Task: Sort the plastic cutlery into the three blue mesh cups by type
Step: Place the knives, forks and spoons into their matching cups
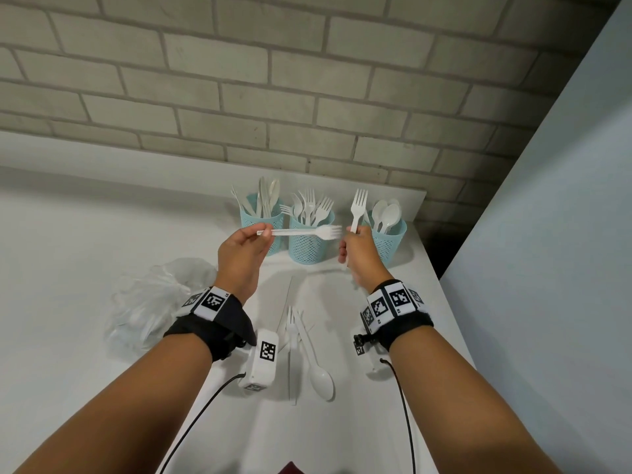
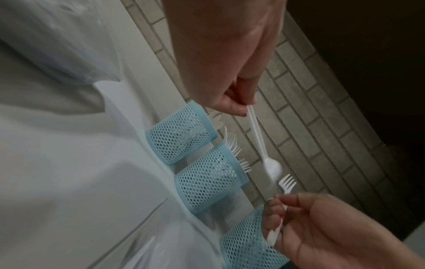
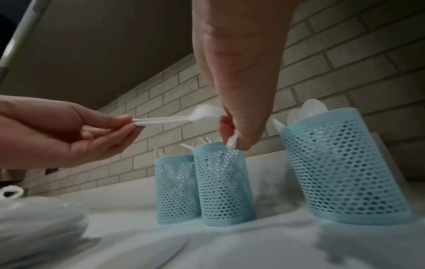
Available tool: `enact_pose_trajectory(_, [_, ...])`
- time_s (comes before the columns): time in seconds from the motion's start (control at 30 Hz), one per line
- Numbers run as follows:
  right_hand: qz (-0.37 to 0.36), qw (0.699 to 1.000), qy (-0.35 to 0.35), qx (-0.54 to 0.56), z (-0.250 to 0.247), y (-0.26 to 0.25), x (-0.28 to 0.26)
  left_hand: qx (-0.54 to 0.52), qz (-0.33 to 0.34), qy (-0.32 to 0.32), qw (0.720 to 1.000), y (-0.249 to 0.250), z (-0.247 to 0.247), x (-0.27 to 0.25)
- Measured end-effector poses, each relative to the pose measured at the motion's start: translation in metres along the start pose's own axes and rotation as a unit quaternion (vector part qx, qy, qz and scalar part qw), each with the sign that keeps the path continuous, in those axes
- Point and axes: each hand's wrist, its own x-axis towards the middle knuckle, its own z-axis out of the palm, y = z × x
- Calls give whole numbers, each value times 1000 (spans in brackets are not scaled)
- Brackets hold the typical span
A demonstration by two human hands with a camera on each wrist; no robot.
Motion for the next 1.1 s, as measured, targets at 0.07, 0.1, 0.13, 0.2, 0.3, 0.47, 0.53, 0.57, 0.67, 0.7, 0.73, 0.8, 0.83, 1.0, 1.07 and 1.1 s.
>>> enact_pose_trajectory(0.07, [47, 999, -6, 23, 6, -5, -4, 25, 10, -22, 999, -1, 2, 0])
enact_pose_trajectory(0.1, [73, 996, -26, 40, 9, -7, -6, 38, 10, -37, 999, -1, 4, 0])
enact_pose_trajectory(0.13, [97, 992, -51, 67, 11, -9, -8, 54, 8, -55, 997, -2, 5, -1])
enact_pose_trajectory(0.2, [134, 977, -86, 142, 15, -11, -12, 87, 5, -88, 992, -4, 7, -4])
enact_pose_trajectory(0.3, [146, 965, -99, 196, 17, -12, -17, 120, -6, -119, 986, -7, 7, -7])
enact_pose_trajectory(0.47, [162, 947, -74, 266, 21, -7, -13, 165, -39, -163, 972, -14, 1, -9])
enact_pose_trajectory(0.53, [163, 940, -64, 294, 23, -8, -11, 176, -65, -172, 967, -17, -1, -10])
enact_pose_trajectory(0.57, [159, 937, -59, 304, 24, -8, -11, 167, -86, -173, 967, -18, -3, -10])
enact_pose_trajectory(0.67, [144, 930, -64, 331, 26, -12, -11, 101, -157, -162, 969, -21, -5, -5])
enact_pose_trajectory(0.7, [141, 922, -75, 353, 27, -11, -10, 78, -184, -157, 967, -22, -5, -4])
enact_pose_trajectory(0.73, [139, 910, -88, 380, 28, -11, -10, 59, -211, -152, 964, -23, -4, -3])
enact_pose_trajectory(0.8, [123, 900, -116, 403, 31, -10, -12, 28, -257, -147, 955, -22, -2, -3])
enact_pose_trajectory(0.83, [111, 905, -130, 390, 33, -9, -14, 11, -268, -145, 953, -21, -1, -3])
enact_pose_trajectory(1.0, [50, 950, -192, 243, 41, -6, -22, -2, -239, -141, 961, -21, 7, -2])
enact_pose_trajectory(1.07, [32, 961, -193, 197, 45, -7, -21, 13, -243, -156, 957, -20, 11, -3])
enact_pose_trajectory(1.1, [18, 967, -184, 175, 48, -7, -21, 17, -245, -163, 956, -20, 13, -4])
